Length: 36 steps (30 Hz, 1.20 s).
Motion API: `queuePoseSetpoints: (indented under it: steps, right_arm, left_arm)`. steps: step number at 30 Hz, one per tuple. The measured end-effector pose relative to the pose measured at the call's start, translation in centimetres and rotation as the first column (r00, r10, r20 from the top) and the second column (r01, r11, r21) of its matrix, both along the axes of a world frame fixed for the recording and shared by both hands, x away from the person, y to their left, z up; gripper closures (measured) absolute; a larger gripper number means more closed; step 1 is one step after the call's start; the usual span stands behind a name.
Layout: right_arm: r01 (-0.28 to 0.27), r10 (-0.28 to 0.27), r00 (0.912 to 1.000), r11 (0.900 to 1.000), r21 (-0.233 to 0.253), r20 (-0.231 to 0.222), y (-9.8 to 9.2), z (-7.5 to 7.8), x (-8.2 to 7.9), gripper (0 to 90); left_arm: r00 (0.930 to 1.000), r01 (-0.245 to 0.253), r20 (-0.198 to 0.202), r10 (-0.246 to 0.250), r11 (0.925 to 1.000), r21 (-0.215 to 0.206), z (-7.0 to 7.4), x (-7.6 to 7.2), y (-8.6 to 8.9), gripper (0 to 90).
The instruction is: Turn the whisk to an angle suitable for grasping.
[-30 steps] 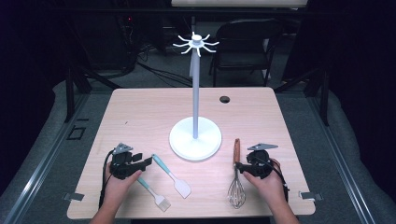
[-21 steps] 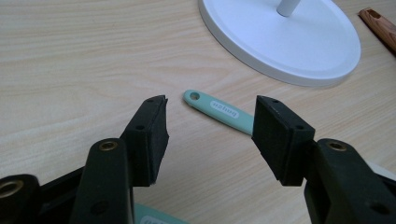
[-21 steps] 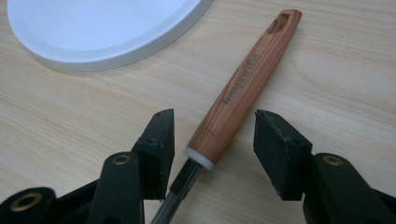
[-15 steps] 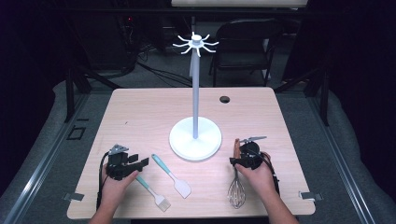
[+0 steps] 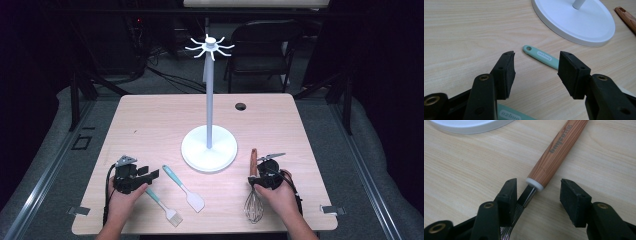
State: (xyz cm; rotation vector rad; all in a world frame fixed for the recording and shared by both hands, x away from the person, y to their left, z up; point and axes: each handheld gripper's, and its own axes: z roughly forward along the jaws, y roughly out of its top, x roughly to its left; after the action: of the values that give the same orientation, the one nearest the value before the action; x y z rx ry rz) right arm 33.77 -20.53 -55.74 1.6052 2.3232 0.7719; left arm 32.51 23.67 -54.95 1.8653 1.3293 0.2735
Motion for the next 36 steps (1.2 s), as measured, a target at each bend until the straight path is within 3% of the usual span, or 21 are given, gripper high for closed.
queuePoseSetpoints:
  steps: [4,16,20,27,31,36]
  right_arm:
    - [0.004,-0.003,0.9996,1.0,0.025,-0.028,-0.4,0.2,-0.2,54.4]
    - [0.012,-0.016,0.9973,0.999,-0.053,-0.072,-2.7,0.8,-0.5,64.8]
    - [0.054,-0.055,0.9905,0.998,-0.01,-0.127,-3.2,0.7,-0.5,68.0]
    - [0.085,-0.083,0.9876,0.996,0.014,-0.133,-3.0,0.4,-0.2,73.2]
    - [0.076,-0.078,0.9884,0.997,-0.019,-0.13,-2.5,0.6,0.1,73.9]
    - [0.064,-0.072,0.9845,0.997,-0.053,-0.16,-2.2,0.9,0.6,74.4]
  left_arm:
    - [1.0,0.001,-0.005,-0.001,1.0,-0.002,-0.1,0.1,-0.1,47.5]
    - [1.0,-0.002,-0.005,0.002,1.0,-0.001,0.0,0.1,-0.2,48.4]
    - [1.0,0.004,-0.007,-0.004,1.0,0.001,0.0,0.2,-0.2,48.6]
    - [1.0,0.005,-0.008,-0.005,1.0,-0.002,-0.1,0.2,-0.3,49.0]
    - [0.9999,0.005,-0.009,-0.005,1.0,-0.003,-0.1,0.2,-0.3,49.1]
    - [0.9999,0.005,-0.01,-0.005,1.0,0.0,0.0,0.2,-0.3,49.1]
